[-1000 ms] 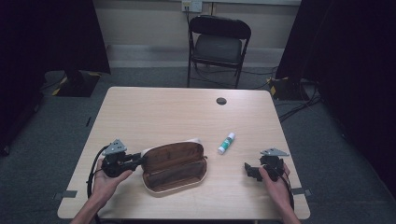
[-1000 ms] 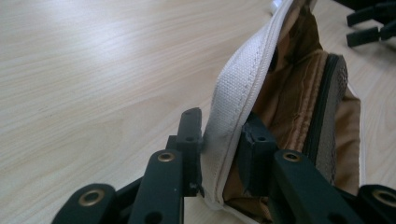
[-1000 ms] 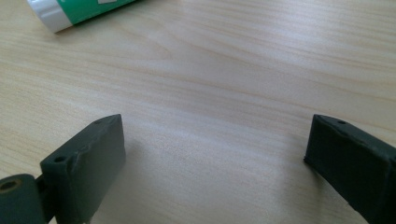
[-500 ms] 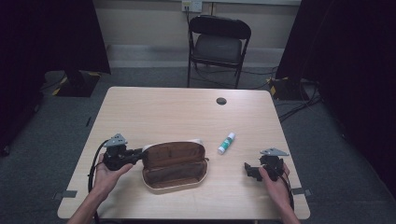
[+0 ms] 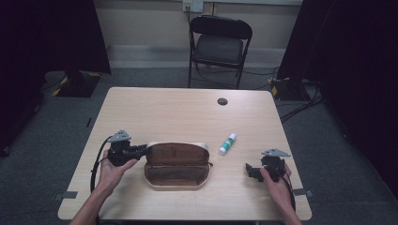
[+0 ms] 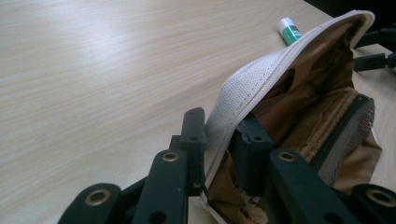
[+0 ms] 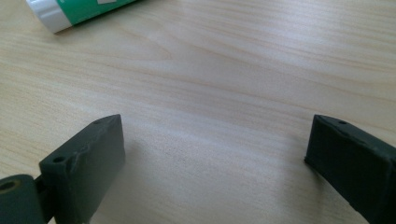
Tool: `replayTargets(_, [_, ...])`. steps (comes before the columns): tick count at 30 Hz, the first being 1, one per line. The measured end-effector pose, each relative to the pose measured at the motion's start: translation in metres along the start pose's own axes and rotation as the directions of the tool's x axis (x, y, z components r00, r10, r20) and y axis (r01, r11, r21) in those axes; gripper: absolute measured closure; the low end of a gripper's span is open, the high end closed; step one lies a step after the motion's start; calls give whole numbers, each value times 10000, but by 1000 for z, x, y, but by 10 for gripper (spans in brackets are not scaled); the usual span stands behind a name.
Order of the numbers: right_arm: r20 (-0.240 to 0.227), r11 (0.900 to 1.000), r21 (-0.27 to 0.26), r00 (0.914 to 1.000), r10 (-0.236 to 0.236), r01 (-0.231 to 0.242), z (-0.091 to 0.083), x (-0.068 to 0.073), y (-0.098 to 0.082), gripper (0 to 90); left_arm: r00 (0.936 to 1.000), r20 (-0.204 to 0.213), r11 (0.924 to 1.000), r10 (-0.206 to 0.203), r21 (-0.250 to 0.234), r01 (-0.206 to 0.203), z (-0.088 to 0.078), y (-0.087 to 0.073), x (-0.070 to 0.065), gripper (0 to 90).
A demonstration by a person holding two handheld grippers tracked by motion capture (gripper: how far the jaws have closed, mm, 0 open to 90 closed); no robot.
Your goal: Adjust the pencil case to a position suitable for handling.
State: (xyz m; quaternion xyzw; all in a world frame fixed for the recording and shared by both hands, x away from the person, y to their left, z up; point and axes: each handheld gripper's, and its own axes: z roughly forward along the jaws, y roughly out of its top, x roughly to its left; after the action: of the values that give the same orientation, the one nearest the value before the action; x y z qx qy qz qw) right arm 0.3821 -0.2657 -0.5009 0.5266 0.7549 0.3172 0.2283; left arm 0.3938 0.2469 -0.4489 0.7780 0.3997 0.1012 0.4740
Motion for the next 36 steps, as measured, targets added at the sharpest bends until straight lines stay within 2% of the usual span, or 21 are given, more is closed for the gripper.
replayTargets(4, [0, 10000, 2, 10000, 5, -5, 0, 0, 0, 36, 10000, 76, 10000, 38, 46, -38, 0, -1, -1, 760])
replayTargets(7, [4, 10000, -7, 10000, -9, 9, 0, 0, 0, 36, 9998, 149, 10000, -95, -11, 95, 1, -1, 1, 744])
replayTargets(10, [4, 10000, -9, 10000, -10, 10, 0, 0, 0, 36, 9992, 350, 9998, -214, 51, 213, 1, -1, 1, 630])
replayTargets(14, [-2, 10000, 0, 10000, 1, -1, 0, 0, 0, 36, 9989, 203, 9991, -423, -6, 423, -4, -1, 2, 510])
replayTargets(16, [0, 10000, 3, 10000, 2, -2, 0, 0, 0, 36, 9994, 113, 9993, -342, 121, 341, -7, -2, 3, 456])
replayTargets(18, [1, 10000, 3, 10000, 4, -4, 0, 0, 0, 36, 9994, 171, 9995, -305, 53, 304, -10, -4, 3, 413])
replayTargets(21, [0, 10000, 2, 10000, 4, -4, 0, 0, 0, 36, 9997, 46, 9996, -255, -73, 255, -14, -5, 4, 396])
replayTargets(23, [-1, 10000, 3, 10000, 2, -2, 0, 0, 0, 36, 9995, 112, 9996, -280, -82, 281, -16, -6, 4, 377])
replayTargets(25, [7, 10000, -4, 10000, -4, 4, 0, 0, 0, 36, 9998, 77, 9999, -168, -14, 168, -20, -7, 2, 368])
replayTargets(28, [-1, 10000, 1, 10000, 0, 0, 0, 0, 0, 36, 9997, 53, 9997, -222, 85, 222, -24, -10, 2, 341])
replayTargets(31, [8, 10000, -3, 10000, -4, 4, 0, 0, 0, 36, 9998, -157, 9996, -144, 225, 148, -27, -15, 5, 317])
replayTargets(34, [5, 10000, -3, 10000, -7, 7, 0, 0, 0, 36, 9983, -586, 9985, -57, 546, 90, -30, -19, 10, 286])
replayTargets(36, [6, 10000, -5, 10000, -5, 5, 0, 0, 0, 36, 9971, -727, 9979, -235, 590, 278, -32, -21, 16, 282])
